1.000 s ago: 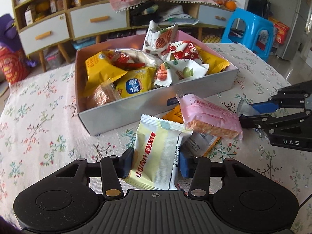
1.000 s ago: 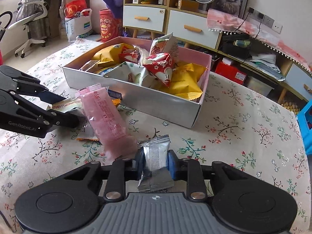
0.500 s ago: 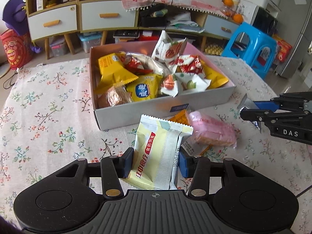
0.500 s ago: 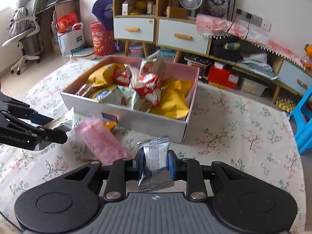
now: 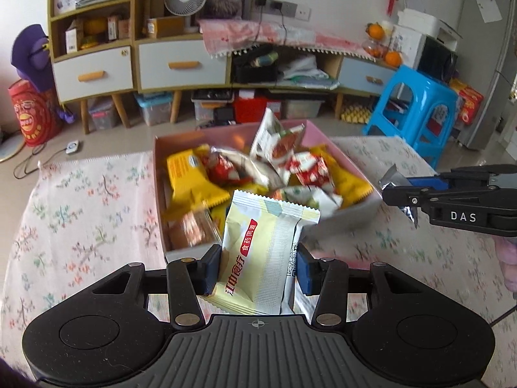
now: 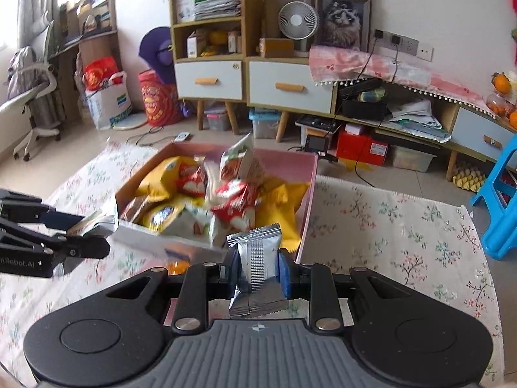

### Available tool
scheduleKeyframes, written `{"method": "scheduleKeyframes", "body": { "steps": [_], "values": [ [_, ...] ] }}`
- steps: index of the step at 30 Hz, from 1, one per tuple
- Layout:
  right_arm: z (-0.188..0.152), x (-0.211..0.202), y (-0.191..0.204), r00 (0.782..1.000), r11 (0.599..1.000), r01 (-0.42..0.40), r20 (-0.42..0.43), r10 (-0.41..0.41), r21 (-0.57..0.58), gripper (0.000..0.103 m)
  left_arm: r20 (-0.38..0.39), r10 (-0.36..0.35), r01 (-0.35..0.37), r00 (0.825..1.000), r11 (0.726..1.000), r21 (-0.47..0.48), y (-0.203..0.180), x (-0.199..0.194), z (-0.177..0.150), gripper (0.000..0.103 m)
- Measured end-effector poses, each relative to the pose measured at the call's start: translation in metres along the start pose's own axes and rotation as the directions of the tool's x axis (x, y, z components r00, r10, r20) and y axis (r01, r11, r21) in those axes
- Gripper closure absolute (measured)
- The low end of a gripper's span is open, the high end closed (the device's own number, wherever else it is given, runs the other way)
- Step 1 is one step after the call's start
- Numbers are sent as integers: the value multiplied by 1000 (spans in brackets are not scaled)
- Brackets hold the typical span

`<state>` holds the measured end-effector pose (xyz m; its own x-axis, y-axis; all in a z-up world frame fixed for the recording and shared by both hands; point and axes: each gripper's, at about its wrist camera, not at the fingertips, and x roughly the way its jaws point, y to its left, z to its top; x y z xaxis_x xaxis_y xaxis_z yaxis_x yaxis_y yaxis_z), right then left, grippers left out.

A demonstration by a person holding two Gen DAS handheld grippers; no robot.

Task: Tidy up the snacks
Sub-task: 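Carry white cake pack and silver packet into the pink box and open both tools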

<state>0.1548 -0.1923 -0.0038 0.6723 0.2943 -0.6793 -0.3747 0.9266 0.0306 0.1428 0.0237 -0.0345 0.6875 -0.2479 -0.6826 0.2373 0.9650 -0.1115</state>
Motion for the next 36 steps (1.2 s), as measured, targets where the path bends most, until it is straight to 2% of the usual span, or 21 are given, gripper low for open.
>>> {"method": "scheduleKeyframes", "body": {
  "steps": [11,25,28,30,32,36],
  "values": [
    [17,26,-21,1000,982,-5,21,1,191,90,74,69,-63,995,995,-78,16,29,7,59],
    [15,46,-16,999,972,-12,35,4,235,89,158,92,-82,983,995,-64,7,44,4,59],
    [14,49,-17,999,966,-13,39,3,257,88,176,74,-65,982,996,-58,8,44,2,57],
    [14,49,-17,999,964,-7,50,-6,265,80,171,83,-76,982,996,-43,6,46,1,53],
    [14,48,-18,999,961,-5,51,-9,275,57,168,92,-89,981,996,-31,5,46,-1,45],
    [14,45,-20,999,960,-13,49,-1,280,50,157,80,-79,984,997,-17,3,44,-1,34]
  ]
}}
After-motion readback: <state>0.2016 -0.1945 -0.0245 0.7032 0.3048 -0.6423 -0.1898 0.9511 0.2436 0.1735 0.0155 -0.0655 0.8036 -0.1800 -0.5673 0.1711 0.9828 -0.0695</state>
